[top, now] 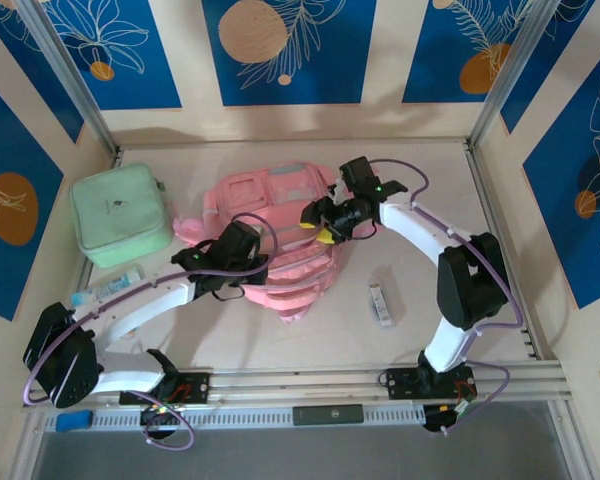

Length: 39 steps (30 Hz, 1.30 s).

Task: Pack the student bag
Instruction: Unzip the student bag at the top-center of the table.

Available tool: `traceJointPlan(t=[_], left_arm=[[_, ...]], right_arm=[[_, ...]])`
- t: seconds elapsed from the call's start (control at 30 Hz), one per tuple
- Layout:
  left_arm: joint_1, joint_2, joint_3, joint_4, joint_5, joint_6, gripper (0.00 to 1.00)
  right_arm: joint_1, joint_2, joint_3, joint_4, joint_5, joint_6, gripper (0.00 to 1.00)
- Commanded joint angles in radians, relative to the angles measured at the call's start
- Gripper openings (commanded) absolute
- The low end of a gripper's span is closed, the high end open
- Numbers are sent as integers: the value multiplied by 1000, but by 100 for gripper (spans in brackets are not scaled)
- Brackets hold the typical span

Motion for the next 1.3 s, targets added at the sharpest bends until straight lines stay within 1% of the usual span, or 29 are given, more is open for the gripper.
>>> traceJointPlan(t=[0.0, 0.03, 0.1, 0.2, 0.27, 0.37, 0.43, 0.5, 0.6, 0.73, 0.77, 0.87, 0.97, 1.07, 1.17, 1.27], left_arm=[[-12, 6, 31, 14, 43, 6, 0], [-12, 2, 29, -3, 38, 17, 0], [-11, -16, 21, -36, 13, 24, 0], [-13, -47, 2, -70, -10, 43, 0], [-10, -63, -9, -93, -1, 48, 0], [-4, -111, -75, -82, 33, 26, 0], [9, -112, -104, -77, 46, 26, 0], [23, -82, -81, -110, 40, 35, 0], [25, -47, -27, -138, -7, 51, 0], [33, -24, 9, -152, -54, 65, 0], [38, -20, 11, -151, -61, 69, 0], [48, -20, 16, -143, -57, 82, 0], [61, -23, 32, -170, -80, 84, 0], [90, -27, 19, -153, -74, 91, 0], [99, -21, 8, -122, -46, 98, 0], [112, -13, -6, -127, -79, 100, 0]], right_arm=[[4, 6, -7, 87, -18, 62, 47], [-11, 18, 16, 54, -1, 47, 39], [-38, 27, 22, 52, 1, 8, 23], [-60, 65, 82, -11, -1, -86, 7], [-72, 83, 116, -48, 1, -149, 3], [-120, 97, 136, -51, -24, -204, 0], [-140, 113, 158, -57, -42, -220, 0], [-125, 112, 163, -50, -47, -237, 0], [-104, 118, 171, -56, -38, -267, 0], [-123, 114, 171, -72, -52, -268, 1], [-125, 103, 168, -78, -44, -274, 4], [-129, 83, 164, -94, -47, -297, 18], [-139, 60, 156, -107, -28, -311, 24], [-146, 54, 152, -110, -28, -316, 28], [-144, 45, 159, -137, -20, -322, 29], [-142, 2, 131, -138, 6, -323, 32]])
